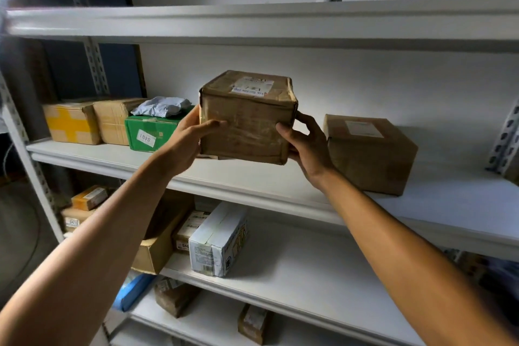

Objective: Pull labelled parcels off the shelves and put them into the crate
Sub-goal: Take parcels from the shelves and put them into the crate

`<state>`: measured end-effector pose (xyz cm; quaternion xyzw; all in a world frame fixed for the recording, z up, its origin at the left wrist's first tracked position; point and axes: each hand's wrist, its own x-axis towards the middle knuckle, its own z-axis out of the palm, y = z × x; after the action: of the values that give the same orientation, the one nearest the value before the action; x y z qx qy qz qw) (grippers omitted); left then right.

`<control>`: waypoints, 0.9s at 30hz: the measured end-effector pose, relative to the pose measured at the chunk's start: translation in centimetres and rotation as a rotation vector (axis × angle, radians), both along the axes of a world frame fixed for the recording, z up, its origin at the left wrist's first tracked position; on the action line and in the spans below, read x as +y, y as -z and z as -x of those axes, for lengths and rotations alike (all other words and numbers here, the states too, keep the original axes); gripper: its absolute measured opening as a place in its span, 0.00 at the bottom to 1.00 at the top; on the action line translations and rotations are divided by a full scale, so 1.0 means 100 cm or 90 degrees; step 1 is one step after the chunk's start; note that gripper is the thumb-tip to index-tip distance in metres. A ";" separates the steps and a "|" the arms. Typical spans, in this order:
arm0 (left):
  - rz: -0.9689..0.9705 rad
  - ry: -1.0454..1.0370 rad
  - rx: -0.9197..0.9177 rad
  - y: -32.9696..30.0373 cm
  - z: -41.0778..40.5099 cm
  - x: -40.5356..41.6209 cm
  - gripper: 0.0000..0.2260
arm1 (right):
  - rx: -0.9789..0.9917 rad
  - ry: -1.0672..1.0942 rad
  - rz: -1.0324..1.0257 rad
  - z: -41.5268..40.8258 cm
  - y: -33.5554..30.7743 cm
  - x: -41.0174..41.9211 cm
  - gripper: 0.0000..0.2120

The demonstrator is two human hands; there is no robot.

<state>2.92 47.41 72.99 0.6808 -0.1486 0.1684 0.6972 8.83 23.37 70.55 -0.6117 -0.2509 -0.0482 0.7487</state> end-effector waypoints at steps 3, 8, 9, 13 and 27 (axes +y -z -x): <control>-0.029 0.036 -0.016 0.001 -0.002 0.009 0.21 | 0.002 -0.019 -0.005 -0.001 -0.001 -0.002 0.28; -0.011 0.073 -0.039 0.014 -0.002 0.010 0.28 | 0.005 -0.032 0.006 -0.006 0.007 -0.003 0.36; -0.012 0.074 -0.039 0.016 -0.002 0.009 0.29 | -0.002 -0.020 0.013 -0.007 0.009 -0.003 0.38; -0.016 0.067 -0.034 0.018 -0.001 0.006 0.32 | -0.054 0.007 0.050 -0.005 0.011 -0.005 0.46; -0.152 0.015 -0.112 0.001 0.016 -0.002 0.42 | -0.174 0.254 0.162 0.003 0.006 -0.003 0.24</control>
<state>1.28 47.23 72.92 0.7397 -0.2361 0.2005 0.5975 8.55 23.11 69.91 -0.7261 -0.2280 -0.2452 0.6006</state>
